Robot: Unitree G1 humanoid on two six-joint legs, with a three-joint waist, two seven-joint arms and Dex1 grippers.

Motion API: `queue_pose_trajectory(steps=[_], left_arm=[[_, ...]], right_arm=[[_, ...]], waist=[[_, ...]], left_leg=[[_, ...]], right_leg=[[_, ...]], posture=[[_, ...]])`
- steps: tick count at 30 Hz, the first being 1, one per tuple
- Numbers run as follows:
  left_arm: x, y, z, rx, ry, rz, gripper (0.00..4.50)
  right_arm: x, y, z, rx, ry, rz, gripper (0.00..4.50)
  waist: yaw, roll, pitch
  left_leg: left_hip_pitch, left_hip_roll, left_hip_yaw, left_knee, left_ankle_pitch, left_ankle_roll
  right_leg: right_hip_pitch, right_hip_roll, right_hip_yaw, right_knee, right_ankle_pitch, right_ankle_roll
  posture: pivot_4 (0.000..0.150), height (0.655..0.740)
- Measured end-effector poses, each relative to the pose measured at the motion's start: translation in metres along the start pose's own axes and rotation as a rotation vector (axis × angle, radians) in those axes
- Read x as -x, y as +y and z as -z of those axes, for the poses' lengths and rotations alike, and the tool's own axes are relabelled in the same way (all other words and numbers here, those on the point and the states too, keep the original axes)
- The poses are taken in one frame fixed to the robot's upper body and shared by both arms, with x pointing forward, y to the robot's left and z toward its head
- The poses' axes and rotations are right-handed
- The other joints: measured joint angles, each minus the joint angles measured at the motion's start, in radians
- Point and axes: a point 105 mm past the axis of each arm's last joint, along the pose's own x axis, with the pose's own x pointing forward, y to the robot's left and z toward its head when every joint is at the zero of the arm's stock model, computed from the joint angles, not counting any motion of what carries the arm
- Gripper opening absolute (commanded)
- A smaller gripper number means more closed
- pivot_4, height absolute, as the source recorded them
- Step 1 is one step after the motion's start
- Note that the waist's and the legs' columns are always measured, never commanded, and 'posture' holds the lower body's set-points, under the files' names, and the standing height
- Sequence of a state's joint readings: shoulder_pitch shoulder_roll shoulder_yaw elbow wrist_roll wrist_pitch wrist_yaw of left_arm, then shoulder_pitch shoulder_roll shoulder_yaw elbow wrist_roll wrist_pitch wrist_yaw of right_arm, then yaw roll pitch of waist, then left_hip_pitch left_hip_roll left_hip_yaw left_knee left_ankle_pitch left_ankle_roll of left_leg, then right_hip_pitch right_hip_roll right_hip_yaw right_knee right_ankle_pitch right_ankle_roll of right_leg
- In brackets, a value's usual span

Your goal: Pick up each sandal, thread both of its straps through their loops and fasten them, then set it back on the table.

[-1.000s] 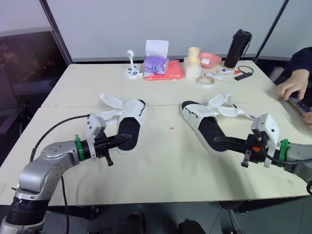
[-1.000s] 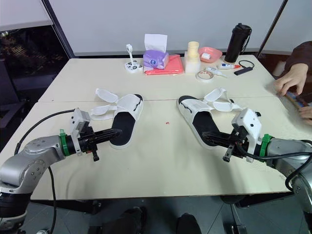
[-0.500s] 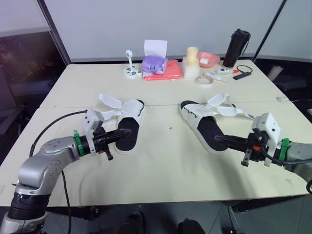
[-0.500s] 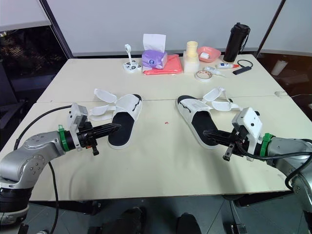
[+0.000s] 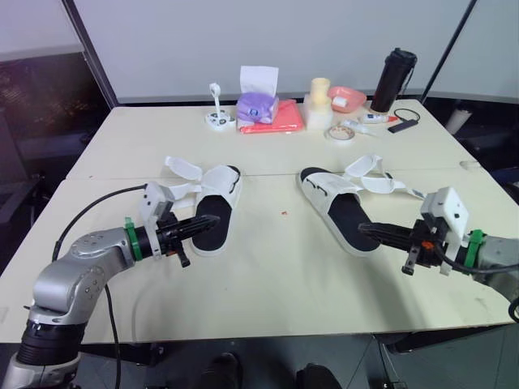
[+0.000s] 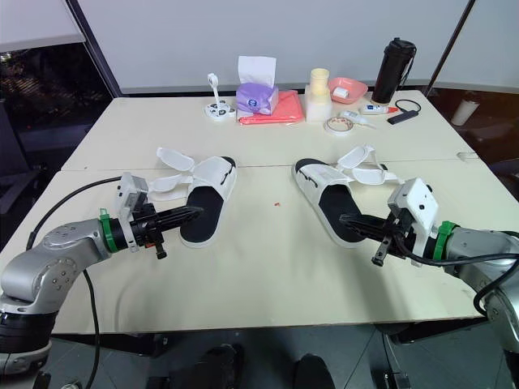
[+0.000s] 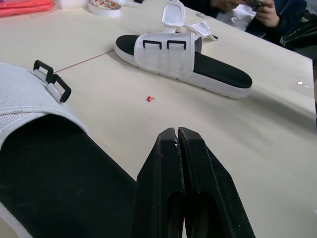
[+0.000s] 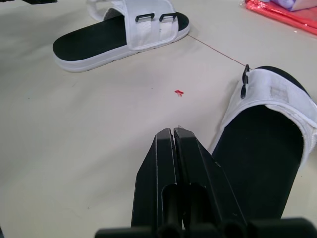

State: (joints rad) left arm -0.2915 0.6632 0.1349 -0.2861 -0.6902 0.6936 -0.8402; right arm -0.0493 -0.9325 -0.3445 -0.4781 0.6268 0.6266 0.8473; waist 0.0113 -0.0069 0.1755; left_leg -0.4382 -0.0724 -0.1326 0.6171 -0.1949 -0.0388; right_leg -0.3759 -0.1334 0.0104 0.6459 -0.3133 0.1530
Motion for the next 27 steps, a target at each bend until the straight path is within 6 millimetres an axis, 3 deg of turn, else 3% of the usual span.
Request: queue_pose_trajectory(steps=[3,6,8,10,15,21,27], left_arm=[[0.000,-0.001,0.000,-0.001,-0.002,0.002,0.00],[-0.001,-0.001,0.000,-0.001,-0.004,0.007,0.00],[-0.003,-0.001,-0.003,-0.007,-0.010,0.012,0.00],[-0.003,0.000,-0.004,-0.013,-0.015,0.011,0.00],[-0.003,0.003,-0.003,-0.019,-0.018,0.002,0.00],[-0.006,0.001,-0.002,-0.033,-0.021,0.013,0.00],[-0.007,-0.003,0.001,-0.039,-0.018,0.013,0.00]], right_arm=[[-0.004,-0.007,-0.004,0.027,-0.002,0.051,1.25],[-0.011,-0.016,-0.005,0.096,0.026,0.124,2.68],[-0.019,-0.022,-0.005,0.145,0.049,0.166,3.88],[-0.026,-0.027,-0.003,0.206,0.075,0.194,4.43],[-0.047,-0.044,0.006,0.438,0.159,0.256,4.43],[-0.074,-0.067,0.004,0.839,0.239,0.287,4.43],[-0.097,-0.082,0.017,1.034,0.295,0.272,4.43]], waist=[[-0.001,0.000,0.000],[0.000,0.000,0.000],[-0.001,0.000,0.000],[-0.002,0.000,0.000],[-0.008,0.000,0.000],[-0.023,0.000,0.000],[-0.030,0.000,0.000]], left_leg=[[0.000,0.000,0.000,0.000,0.000,0.000],[0.000,0.000,0.000,0.000,0.000,0.000],[0.000,0.000,0.000,0.000,0.000,0.000],[0.000,0.000,0.000,0.000,0.000,0.000],[0.000,-0.002,0.002,-0.001,0.001,-0.001],[0.000,-0.002,0.002,-0.003,0.002,-0.003],[0.000,-0.002,0.004,-0.004,0.003,-0.005]], right_leg=[[0.000,0.000,0.000,0.000,0.000,0.000],[0.000,0.000,0.000,0.000,0.000,0.000],[-0.001,0.000,0.000,0.001,0.000,0.000],[-0.001,0.000,0.000,0.001,0.000,0.000],[-0.002,0.000,0.002,0.002,0.000,0.000],[-0.003,0.001,0.002,0.003,0.000,0.000],[-0.006,0.001,0.004,0.005,0.000,0.000]], posture=[[0.150,0.7400],[0.150,0.7400],[0.150,0.7400],[0.150,0.7400],[0.150,0.7400],[0.150,0.7400],[0.150,0.7400]])
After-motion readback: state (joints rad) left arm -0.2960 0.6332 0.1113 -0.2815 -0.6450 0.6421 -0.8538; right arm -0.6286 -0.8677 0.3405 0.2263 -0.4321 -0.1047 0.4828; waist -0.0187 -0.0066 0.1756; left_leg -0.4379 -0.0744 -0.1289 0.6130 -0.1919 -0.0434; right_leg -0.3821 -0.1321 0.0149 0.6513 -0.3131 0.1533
